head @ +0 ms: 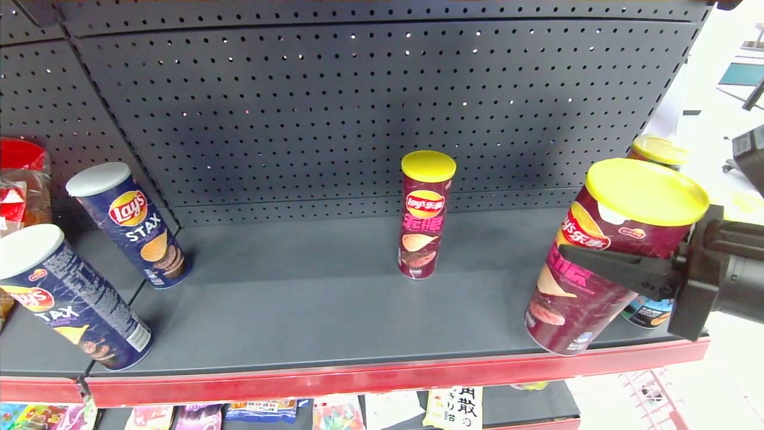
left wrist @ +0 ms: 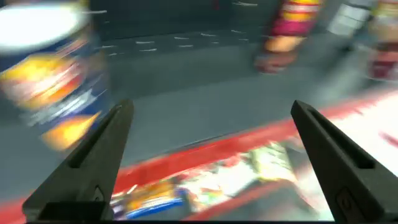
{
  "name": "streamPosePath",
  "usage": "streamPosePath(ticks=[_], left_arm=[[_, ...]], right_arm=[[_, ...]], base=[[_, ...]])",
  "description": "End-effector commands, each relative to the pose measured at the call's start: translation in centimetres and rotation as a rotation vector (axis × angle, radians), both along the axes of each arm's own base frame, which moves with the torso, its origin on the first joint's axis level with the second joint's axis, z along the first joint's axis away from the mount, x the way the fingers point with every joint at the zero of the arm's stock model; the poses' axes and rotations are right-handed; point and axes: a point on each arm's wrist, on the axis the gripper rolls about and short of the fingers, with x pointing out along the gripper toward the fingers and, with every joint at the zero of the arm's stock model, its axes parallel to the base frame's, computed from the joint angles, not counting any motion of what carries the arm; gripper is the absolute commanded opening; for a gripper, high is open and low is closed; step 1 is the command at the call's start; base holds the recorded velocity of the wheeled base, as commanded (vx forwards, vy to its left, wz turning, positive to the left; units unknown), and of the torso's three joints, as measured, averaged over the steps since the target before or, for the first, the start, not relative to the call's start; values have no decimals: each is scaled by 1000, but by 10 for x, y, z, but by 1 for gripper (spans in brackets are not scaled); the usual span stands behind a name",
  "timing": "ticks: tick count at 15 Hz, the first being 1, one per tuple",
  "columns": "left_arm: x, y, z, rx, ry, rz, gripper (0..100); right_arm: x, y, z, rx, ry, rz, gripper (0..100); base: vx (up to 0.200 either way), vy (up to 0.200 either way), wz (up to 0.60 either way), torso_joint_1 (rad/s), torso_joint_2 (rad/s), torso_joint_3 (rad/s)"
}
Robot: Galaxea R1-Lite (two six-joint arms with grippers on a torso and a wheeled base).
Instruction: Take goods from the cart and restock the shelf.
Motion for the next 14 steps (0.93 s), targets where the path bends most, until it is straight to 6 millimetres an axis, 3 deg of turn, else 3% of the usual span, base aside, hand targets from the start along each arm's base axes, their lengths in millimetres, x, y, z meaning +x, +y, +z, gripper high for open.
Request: streamPosePath(ticks=[1, 2, 5, 7, 11, 14], left_arm=[[90, -29, 24, 98, 224, -381, 100], [122, -44, 24, 124, 233, -467, 100], [177, -78, 26, 112, 208, -624, 100], [189, -91, 26, 110, 221, -681, 100], [244, -123, 18, 170, 211, -663, 100], [264, -137, 15, 172, 217, -674, 100]], right_arm=[[-1, 3, 0, -1, 2, 11, 0], [-1, 3, 0, -1, 2, 8, 0], [-1, 3, 2, 2, -9, -2, 0], [-2, 2, 3, 5, -12, -13, 0], [-3, 1, 4, 8, -17, -15, 0], [-4, 2, 1, 6, -5, -3, 0]], base=[[0, 0, 0, 0, 0, 0], [0, 0, 0, 0, 0, 0], [0, 0, 0, 0, 0, 0], [0, 0, 0, 0, 0, 0], [0, 0, 0, 0, 0, 0], [0, 0, 0, 0, 0, 0]])
